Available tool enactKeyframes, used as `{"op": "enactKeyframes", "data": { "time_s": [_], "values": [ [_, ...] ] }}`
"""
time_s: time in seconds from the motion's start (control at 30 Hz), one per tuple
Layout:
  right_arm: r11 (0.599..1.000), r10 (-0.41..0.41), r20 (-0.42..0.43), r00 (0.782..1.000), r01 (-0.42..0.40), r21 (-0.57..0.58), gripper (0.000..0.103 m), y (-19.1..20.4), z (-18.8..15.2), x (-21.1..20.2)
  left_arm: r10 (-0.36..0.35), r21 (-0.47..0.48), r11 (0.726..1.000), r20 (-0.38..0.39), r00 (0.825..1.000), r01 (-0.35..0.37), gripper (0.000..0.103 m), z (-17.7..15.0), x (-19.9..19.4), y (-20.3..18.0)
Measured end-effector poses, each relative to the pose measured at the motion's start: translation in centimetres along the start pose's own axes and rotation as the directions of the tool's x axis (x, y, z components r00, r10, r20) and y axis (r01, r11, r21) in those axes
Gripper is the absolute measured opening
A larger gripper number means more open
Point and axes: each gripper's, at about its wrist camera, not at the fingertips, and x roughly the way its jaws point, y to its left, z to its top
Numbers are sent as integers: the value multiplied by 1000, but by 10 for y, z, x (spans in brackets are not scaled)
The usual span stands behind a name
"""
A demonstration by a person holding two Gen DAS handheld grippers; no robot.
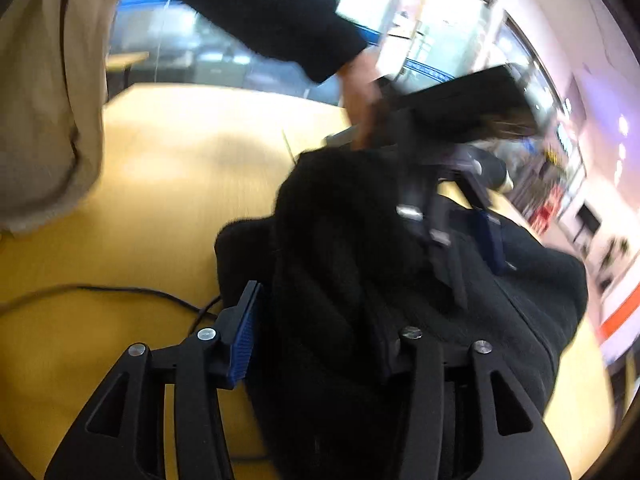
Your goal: Fold clothes
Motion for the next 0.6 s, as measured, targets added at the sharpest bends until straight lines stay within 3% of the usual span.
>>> {"op": "enactKeyframes", "data": {
  "time_s": [0.03,0.07,0.1,0.23,0.3,0.6],
  "values": [
    [999,-30,-3,1000,30,28,51,-5,-4,-14,5,4,1000,-4,1000,-5,94,-1,-2,-1],
    [995,-91,-19,996,91,41,69,-11,-11,-29,11,5,1000,-5,1000,-11,94,1,-1,-3],
    [990,-138,-50,989,140,31,78,-13,-20,-39,17,5,1000,-5,1000,-17,94,3,1,-4],
    [967,-254,-148,956,257,-5,78,-21,-46,-44,31,2,1000,13,999,-31,95,-6,3,-7],
    [952,-299,-167,939,305,9,66,-25,-50,-34,41,-5,999,14,999,-41,96,-18,-8,-14],
    [858,-486,-252,837,512,47,72,-45,-61,10,57,-25,998,16,998,-57,98,-38,-28,-26]
  ]
}}
